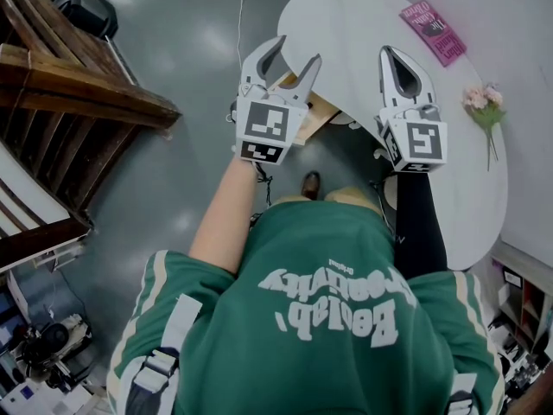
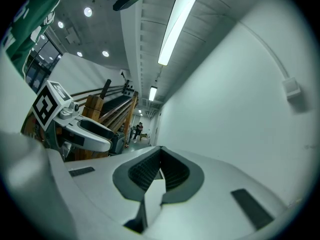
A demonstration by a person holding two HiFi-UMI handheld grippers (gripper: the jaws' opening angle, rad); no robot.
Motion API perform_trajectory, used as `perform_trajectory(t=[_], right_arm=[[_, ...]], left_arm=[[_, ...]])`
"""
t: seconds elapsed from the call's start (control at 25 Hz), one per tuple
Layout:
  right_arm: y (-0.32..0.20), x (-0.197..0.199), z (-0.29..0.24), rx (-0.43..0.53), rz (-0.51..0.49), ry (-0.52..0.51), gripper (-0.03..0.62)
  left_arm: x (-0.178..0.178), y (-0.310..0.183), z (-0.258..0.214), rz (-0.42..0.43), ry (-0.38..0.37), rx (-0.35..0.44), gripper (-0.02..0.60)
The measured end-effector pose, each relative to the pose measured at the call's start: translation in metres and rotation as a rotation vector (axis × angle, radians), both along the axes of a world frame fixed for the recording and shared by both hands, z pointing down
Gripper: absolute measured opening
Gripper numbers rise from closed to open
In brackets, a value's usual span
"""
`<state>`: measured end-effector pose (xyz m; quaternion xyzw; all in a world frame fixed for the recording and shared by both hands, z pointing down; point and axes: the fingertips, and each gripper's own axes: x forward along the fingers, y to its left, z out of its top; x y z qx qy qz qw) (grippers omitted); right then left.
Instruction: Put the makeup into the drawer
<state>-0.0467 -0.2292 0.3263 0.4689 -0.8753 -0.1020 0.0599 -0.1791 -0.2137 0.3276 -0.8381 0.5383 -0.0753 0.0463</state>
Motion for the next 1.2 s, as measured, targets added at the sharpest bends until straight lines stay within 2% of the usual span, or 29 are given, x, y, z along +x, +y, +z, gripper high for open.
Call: perform_trajectory(t=[0.04,0.08,0.12,0.28,0.56,0.88,1.2], right_arm=[[0.000,0.002,0.000,0.000,0.003,0.000,0.009],[0.000,0.004,0.000,0.001,0.005,-0.001,0.009],[0.000,0.006,0.000,0.001,0.007,-0.002,0.009],[0.002,0.008,0.001,-0.001,0.007,0.001,0.009],[0.007,0.007,0.005,-0.013,-0.009,0.036,0.008],[0.013,-0.003,0.011,-0.035,-0.047,0.024,0.009],[0.016,0.001,0.016,-0.045,-0.034,0.013,0.009]], left_arm=[[-0.002,0.000,-0.002,-0.018,0.003,0.011,0.238],[-0.005,-0.001,-0.005,-0.044,0.007,0.027,0.171],[-0.009,-0.001,-0.008,-0.071,0.011,0.045,0.017],[-0.017,0.000,-0.014,-0.107,0.038,0.066,0.015],[-0.016,0.002,-0.016,-0.115,0.018,0.070,0.015],[-0.019,0.006,-0.011,-0.117,0.006,0.052,0.015],[-0.020,0.006,-0.003,-0.115,0.005,0.031,0.015]])
